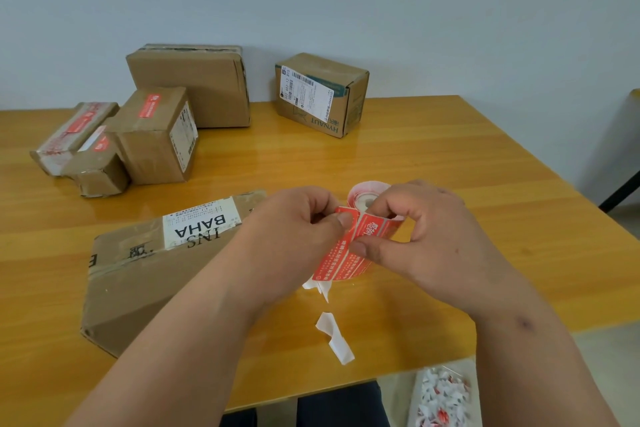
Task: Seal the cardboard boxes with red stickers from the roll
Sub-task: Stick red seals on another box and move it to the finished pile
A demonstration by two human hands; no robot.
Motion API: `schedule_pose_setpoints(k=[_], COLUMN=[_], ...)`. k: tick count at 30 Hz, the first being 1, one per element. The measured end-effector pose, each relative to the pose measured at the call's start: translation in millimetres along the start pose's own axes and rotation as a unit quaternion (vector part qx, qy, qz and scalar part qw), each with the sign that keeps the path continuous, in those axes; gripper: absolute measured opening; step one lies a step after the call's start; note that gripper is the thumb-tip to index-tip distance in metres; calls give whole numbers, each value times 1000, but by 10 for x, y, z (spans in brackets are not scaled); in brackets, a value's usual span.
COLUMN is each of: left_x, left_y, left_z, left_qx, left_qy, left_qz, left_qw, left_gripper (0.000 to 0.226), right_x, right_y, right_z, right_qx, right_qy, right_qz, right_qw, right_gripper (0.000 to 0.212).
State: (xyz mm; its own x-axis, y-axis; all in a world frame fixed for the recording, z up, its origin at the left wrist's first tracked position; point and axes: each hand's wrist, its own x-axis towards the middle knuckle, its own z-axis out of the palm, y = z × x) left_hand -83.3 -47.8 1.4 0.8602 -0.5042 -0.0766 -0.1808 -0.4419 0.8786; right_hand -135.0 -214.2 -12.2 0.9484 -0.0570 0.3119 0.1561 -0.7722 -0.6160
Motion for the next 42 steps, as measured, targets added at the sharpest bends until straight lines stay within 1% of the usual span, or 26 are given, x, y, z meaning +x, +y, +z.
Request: schedule_pose_setpoints(k=[3,7,11,14,17,20,23,26,30,35,38,40,42], left_x=[-10,-19,-1,5,20,39,33,6,19,48,62,64,64], left_y=[-8,-2,-16,-41,-65,-70,-71,-59,-53,-68,-76,-77,-76], left_z=[-7,-54,-45,-23,-13,-7,-11,-41,-59,-25,-16,-10,1], left_qx=[1,59,68,50,31,16,27,51,84,68,54,37,29], left_qy=[1,-1,3,10,18,26,32,21,19,44,54,52,54], left_qz=[12,25,14,9,4,0,5,14,13,4,3,7,14], left_qw=[1000,998,998,999,999,1000,999,998,996,997,997,998,998], left_gripper=[19,18,20,22,22,19,19,22,15,24,23,20,19], right_x=[14,29,37,30,20,24,52,75,63,50,48,50,68], right_y=[4,29,35,23,-1,-44,-67,-36,-42,-65,-83,-103,-105], right_z=[-12,20,62,74,77,38,7,43,40,41,19,-12,-18], right_qx=[4,-4,-17,-40,-46,-29,-21,-39,-56,-94,-85,-62,-66], right_qy=[-29,-37,-19,4,11,-4,-44,-56,-50,-15,-7,-22,-43], right_qz=[22,7,-4,-6,-5,6,44,36,21,-5,-6,22,35], right_qw=[999,999,1000,999,999,1000,998,997,997,995,996,998,996], right_gripper=[19,23,30,25,25,29,26,32,23,25,22,23,29])
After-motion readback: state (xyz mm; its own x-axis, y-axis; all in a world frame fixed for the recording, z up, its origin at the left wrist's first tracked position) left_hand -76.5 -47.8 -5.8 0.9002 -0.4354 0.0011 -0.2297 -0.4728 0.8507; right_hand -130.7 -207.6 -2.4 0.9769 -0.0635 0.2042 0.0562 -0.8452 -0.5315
